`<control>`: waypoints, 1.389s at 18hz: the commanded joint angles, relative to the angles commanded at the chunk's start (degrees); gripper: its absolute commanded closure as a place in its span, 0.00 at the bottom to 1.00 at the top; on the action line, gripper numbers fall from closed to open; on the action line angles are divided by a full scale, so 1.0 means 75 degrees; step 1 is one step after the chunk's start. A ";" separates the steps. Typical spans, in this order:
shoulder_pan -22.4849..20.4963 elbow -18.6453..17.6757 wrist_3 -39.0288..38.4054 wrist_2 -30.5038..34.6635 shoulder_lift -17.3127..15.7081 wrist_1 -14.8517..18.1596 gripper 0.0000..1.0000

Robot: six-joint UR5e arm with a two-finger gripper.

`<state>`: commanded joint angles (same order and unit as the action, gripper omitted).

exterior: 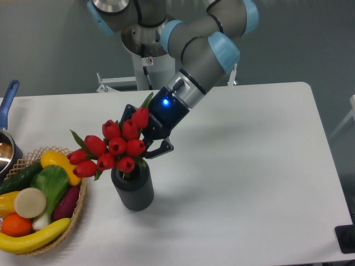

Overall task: Pick up the flowers from the vase
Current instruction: 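Lift the gripped red tulips straight up out of the grey vase, then carry the red tulip bunch up and away from the vase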

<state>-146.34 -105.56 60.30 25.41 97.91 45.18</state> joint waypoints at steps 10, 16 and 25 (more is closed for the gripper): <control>-0.0386 0.0528 -0.1114 -0.0118 -0.0328 0.0000 0.59; -0.0784 0.0680 -0.1138 -0.0200 -0.0492 0.0000 0.59; -0.2577 0.0750 -0.0882 -0.0481 -0.0364 0.0000 0.59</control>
<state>-165.66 -99.93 53.69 21.80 95.18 45.18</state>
